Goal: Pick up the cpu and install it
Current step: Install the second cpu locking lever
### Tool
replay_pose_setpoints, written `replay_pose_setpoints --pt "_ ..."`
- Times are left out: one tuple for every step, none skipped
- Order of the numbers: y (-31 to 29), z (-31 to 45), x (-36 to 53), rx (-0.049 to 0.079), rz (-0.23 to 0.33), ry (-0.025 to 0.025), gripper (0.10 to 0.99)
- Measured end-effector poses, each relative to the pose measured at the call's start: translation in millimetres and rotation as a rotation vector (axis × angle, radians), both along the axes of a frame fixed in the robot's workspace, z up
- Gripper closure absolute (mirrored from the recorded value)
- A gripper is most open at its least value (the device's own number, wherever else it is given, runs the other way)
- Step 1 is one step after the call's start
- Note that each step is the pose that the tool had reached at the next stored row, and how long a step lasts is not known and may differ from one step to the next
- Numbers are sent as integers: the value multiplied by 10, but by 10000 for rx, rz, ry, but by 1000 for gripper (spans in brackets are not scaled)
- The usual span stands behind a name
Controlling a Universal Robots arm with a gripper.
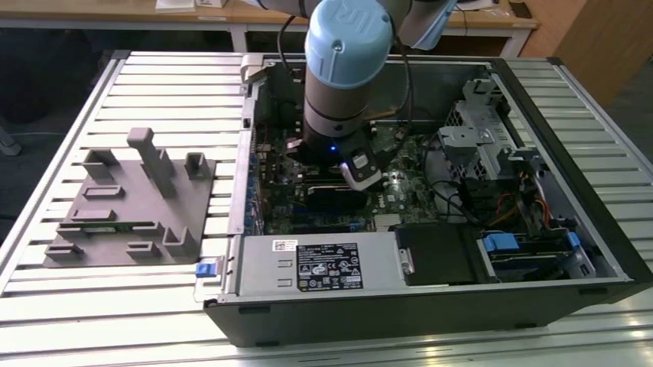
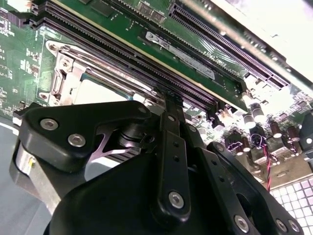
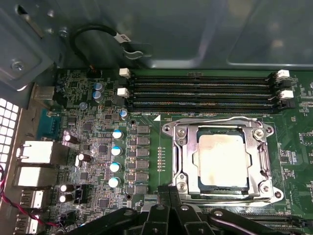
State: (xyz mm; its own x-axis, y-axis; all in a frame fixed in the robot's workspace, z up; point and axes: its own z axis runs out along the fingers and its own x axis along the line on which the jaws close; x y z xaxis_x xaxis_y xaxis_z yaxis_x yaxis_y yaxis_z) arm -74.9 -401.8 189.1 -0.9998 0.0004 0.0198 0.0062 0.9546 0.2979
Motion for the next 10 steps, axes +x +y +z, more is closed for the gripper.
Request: replay_pose_setpoints --pt "0 -1 -1 1 1 -1 969" --pt "0 -1 -4 2 1 -1 969" --pt "0 -1 -6 1 1 -1 969" --pt "0 0 -7 -2 1 0 969" --pt "0 0 -8 -4 0 0 969" --pt "0 0 -8 -4 0 0 969" --pt "0 0 -9 -5 0 0 969" --pt "1 -2 -10 -11 1 0 969" --pt "4 -4 -11 -34 0 0 969" --pt "5 -7 -11 -55 0 0 969"
